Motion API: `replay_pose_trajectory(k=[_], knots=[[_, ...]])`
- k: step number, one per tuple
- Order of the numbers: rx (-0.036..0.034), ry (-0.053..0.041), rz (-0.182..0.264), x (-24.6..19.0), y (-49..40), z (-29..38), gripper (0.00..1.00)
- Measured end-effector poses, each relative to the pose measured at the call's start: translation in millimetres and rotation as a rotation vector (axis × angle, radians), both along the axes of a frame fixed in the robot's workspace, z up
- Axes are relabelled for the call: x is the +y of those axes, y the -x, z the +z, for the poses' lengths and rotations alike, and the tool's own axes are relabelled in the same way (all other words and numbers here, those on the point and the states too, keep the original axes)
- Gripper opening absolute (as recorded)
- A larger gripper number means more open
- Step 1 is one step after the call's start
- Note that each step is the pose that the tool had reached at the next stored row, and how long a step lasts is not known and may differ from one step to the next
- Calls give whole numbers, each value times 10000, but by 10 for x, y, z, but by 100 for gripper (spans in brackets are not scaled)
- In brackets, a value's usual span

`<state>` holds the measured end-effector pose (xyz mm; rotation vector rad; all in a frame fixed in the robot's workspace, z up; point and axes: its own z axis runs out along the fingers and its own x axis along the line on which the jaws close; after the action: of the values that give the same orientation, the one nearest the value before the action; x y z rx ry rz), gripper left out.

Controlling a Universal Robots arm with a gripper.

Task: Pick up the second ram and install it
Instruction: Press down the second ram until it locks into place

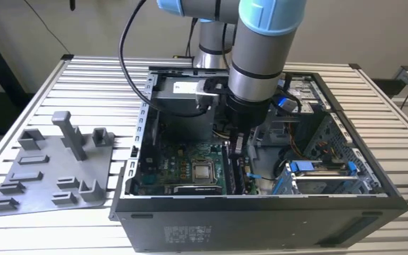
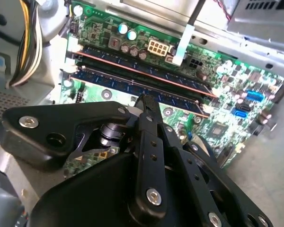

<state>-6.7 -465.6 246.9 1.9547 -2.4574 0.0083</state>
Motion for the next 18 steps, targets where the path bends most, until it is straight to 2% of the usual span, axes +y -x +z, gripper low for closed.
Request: replay_pose_trajectory(k=[13,16,18], knots=[[-25,-2,1744,0,33,-31,11],[-23,7,1769,-3,34,-31,11],[-19,5,1767,-23,33,-40,11]])
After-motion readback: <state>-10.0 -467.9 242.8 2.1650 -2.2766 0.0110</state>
